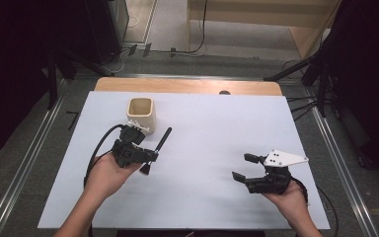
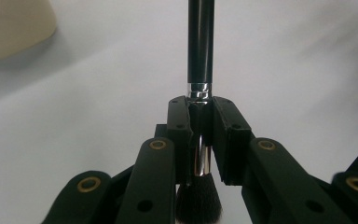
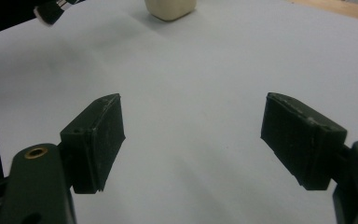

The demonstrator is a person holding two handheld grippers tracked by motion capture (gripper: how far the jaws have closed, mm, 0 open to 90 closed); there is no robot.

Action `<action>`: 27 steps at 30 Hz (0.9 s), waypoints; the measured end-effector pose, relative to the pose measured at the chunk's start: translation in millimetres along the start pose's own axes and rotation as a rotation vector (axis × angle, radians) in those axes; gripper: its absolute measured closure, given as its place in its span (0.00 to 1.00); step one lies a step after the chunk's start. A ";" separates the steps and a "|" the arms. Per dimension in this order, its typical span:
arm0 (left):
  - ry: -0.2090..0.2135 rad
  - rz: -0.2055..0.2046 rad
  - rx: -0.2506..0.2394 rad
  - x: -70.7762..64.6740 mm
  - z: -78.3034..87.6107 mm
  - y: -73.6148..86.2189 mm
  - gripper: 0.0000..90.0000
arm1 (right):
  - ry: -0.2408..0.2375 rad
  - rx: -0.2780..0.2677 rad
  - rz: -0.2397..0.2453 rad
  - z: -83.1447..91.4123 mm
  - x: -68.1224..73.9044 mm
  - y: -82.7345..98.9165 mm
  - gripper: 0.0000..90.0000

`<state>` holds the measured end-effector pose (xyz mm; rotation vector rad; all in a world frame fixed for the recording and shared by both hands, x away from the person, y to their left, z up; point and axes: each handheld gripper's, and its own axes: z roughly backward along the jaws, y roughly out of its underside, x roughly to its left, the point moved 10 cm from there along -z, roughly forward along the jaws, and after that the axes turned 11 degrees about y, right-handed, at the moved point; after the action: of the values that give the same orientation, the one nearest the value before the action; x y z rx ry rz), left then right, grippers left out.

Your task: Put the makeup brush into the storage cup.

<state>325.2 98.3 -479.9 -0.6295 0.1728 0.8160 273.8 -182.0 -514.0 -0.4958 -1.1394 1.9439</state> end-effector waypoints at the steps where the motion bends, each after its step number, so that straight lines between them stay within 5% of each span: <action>1: 0.009 -0.017 -0.003 0.2 0.1 0.8 0.88 | -0.001 0.005 -0.003 -1.0 0.1 0.1 0.25; 11: 0.072 -0.145 -0.011 -2.5 -8.6 0.3 0.88 | -0.031 -0.036 0.021 -6.8 -2.5 -13.7 0.25; 17: 0.070 -0.178 0.012 -1.6 -15.5 2.0 0.88 | -0.070 -0.047 0.078 -15.6 1.1 -20.6 0.24; 27: 0.116 -0.239 0.026 -7.3 -18.7 2.8 0.88 | -0.114 -0.036 0.093 -28.2 6.1 -29.9 0.23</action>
<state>319.9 84.3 -493.6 -0.6594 0.2089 0.5469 302.4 -154.1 -502.6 -0.4698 -1.2444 2.0570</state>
